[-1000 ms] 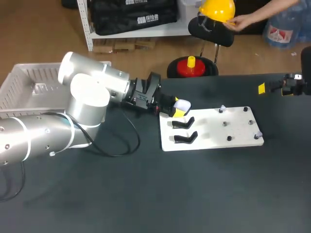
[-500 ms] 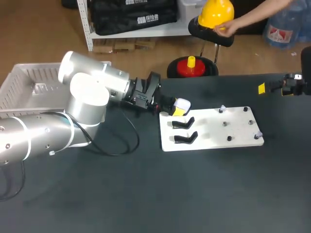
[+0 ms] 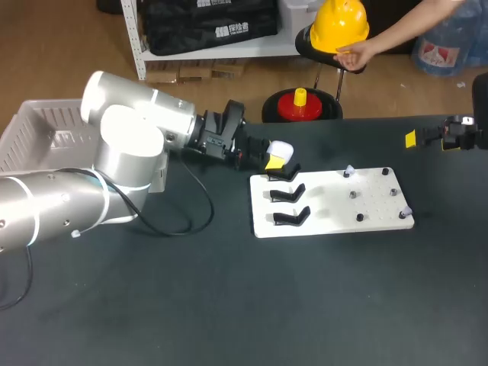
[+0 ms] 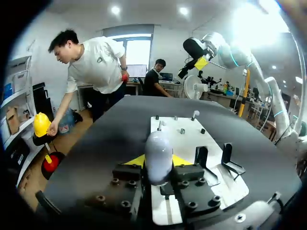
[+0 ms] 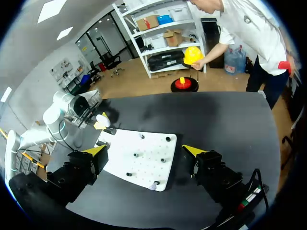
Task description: Pick up each earbud case from the left stands, insert the matching earbuds, close the lid, and place the case in the box.
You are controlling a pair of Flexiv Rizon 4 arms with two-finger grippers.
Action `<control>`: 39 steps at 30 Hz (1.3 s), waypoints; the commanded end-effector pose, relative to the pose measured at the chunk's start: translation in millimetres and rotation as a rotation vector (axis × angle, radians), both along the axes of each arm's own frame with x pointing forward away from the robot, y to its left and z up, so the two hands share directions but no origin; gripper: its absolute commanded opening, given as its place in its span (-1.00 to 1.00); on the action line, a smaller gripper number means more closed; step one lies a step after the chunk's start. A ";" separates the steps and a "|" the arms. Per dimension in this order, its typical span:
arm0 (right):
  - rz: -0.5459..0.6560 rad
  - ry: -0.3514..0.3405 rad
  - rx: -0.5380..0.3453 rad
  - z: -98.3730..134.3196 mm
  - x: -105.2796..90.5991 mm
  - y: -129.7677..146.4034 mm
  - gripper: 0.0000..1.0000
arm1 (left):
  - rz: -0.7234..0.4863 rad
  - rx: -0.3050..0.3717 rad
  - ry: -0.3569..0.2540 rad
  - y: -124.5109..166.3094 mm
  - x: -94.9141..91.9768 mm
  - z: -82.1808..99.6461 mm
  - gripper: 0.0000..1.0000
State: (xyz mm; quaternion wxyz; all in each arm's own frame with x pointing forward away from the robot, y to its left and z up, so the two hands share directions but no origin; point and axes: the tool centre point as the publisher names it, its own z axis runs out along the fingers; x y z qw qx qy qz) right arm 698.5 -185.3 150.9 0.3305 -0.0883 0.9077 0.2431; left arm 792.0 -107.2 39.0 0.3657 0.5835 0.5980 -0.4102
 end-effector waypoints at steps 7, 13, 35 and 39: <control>0.052 0.017 -0.011 -2.6 3.8 21.2 1.00 | -0.001 -0.001 -0.062 -2.6 -21.7 27.3 -1.00; 0.073 0.014 -0.006 -0.7 9.9 59.2 1.00 | -0.028 0.007 -0.105 -13.9 -24.7 38.6 -1.00; 0.261 0.064 0.007 -15.7 23.3 139.8 1.00 | -0.110 0.003 -0.190 -48.3 -30.2 66.0 -1.00; 0.271 0.071 0.003 -18.2 27.6 145.6 1.00 | -0.121 -0.007 -0.197 -49.1 -36.1 67.8 -1.00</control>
